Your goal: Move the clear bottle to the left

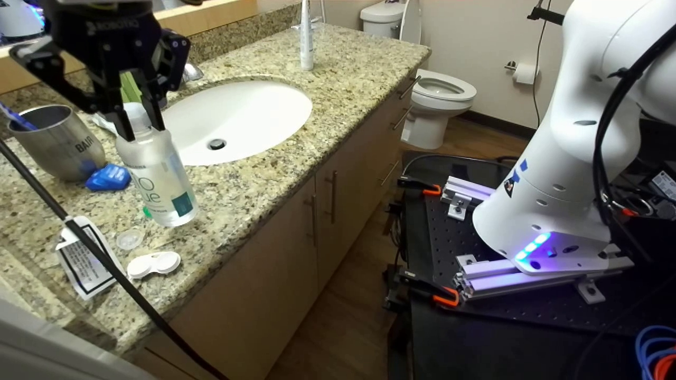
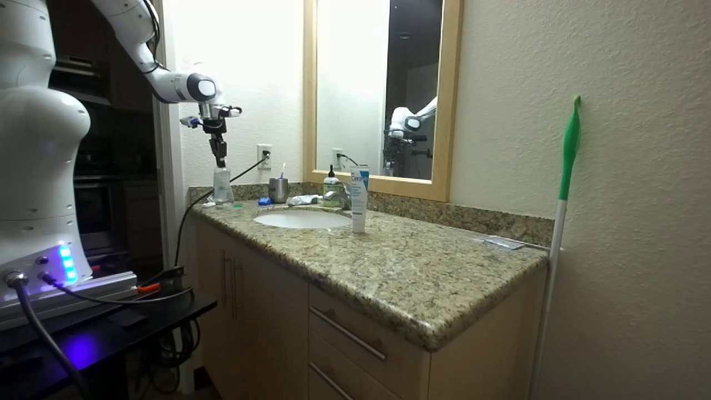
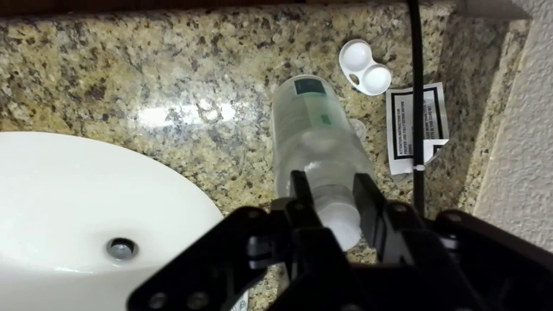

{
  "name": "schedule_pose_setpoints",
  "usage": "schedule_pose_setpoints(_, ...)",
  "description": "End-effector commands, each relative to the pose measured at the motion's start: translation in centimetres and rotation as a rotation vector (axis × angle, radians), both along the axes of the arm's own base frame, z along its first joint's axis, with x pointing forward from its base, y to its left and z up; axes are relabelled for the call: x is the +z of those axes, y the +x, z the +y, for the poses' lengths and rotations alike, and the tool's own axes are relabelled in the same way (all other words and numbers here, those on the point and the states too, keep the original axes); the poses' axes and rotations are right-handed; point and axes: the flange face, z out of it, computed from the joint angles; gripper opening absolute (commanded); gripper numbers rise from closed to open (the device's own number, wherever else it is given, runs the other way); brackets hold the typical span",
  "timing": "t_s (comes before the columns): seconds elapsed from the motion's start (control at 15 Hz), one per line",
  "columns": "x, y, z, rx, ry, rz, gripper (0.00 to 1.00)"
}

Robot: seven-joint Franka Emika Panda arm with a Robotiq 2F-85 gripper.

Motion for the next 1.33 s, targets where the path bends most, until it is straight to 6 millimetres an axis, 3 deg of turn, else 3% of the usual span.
schedule_pose_setpoints(0.0, -1.5, -0.1, 0.3, -0.009, 0.032, -0.013, 0.07)
schedule_pose_setpoints(0.07, -0.6, -0.2, 0.1, -0.004, 0.01, 0.003, 0.07)
schedule_pose_setpoints(0.13, -0.9, -0.2, 0.1, -0.003, 0.01, 0.006, 0.3)
schedule_pose_setpoints(0.33, -1.0, -0.2, 0.1, -0.003, 0.009, 0.009, 0.3)
schedule_pose_setpoints(0.4, -1.7, -0.4, -0.1, 0.004, -0.007, 0.009, 0.07)
schedule_pose_setpoints(0.6, -3.8, -1.2, -0.1, 0.017, -0.029, 0.027, 0.07)
schedule_pose_setpoints(0.67, -2.8, -0.7, 0.0, 0.013, -0.016, 0.036, 0.3)
schedule_pose_setpoints(0.93, -3.0, -0.9, 0.0, 0.018, -0.021, 0.03, 0.3)
schedule_pose_setpoints(1.0, -3.0, -0.8, 0.0, 0.018, -0.021, 0.029, 0.55)
schedule_pose_setpoints(1.07, -2.8, -0.8, -0.2, 0.01, -0.007, 0.031, 0.56)
schedule_pose_setpoints(1.27, -1.0, -0.3, -1.0, -0.02, 0.032, 0.0, 0.74)
